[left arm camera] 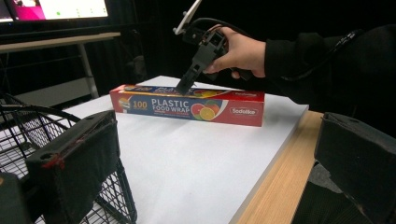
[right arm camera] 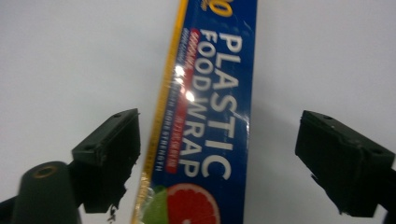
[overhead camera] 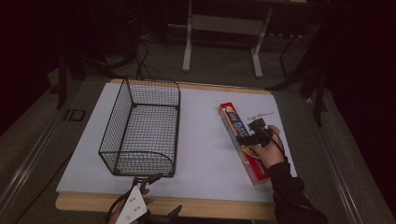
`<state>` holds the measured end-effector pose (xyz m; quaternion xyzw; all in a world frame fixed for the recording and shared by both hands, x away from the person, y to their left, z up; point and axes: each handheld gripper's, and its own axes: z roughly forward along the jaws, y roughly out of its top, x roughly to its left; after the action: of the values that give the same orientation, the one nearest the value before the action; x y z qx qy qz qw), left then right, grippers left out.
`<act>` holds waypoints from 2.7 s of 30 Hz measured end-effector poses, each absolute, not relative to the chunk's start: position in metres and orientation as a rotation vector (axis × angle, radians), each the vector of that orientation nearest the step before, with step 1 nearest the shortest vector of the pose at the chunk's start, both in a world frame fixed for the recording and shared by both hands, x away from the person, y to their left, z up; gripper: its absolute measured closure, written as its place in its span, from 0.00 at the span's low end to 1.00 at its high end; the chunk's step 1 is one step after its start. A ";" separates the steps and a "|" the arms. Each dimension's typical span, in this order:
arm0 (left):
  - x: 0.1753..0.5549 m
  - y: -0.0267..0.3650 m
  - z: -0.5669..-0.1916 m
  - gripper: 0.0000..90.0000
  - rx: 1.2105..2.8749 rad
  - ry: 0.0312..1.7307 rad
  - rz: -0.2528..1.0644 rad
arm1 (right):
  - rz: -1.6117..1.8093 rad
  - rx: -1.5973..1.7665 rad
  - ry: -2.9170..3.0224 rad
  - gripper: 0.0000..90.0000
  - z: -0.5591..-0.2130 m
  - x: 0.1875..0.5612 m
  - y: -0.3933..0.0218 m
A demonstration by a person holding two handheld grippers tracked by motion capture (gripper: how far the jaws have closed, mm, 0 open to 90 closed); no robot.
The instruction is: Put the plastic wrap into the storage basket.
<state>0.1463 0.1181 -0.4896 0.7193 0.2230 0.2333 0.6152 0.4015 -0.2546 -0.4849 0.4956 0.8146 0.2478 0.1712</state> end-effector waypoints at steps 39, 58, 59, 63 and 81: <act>0.146 0.117 -0.490 0.01 1.660 0.510 0.531 | 0.242 1.668 2.507 0.43 -0.495 0.435 -0.226; 0.147 0.118 -0.490 0.01 1.659 0.514 0.532 | 0.431 1.686 2.397 0.44 -0.459 0.430 -0.235; 0.147 0.118 -0.490 0.01 1.660 0.513 0.533 | 0.450 1.686 2.395 0.44 -0.455 0.429 -0.236; 0.147 0.118 -0.490 0.01 1.660 0.515 0.531 | 0.500 1.662 2.375 0.44 -0.447 0.424 -0.236; 0.146 0.117 -0.490 0.01 1.662 0.512 0.529 | 0.630 1.582 2.355 0.44 -0.403 0.414 -0.215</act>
<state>0.1463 0.1174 -0.4900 0.7213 0.2221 0.2297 0.6146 0.4141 -0.2148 -0.4029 0.5407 0.8047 0.2151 0.1173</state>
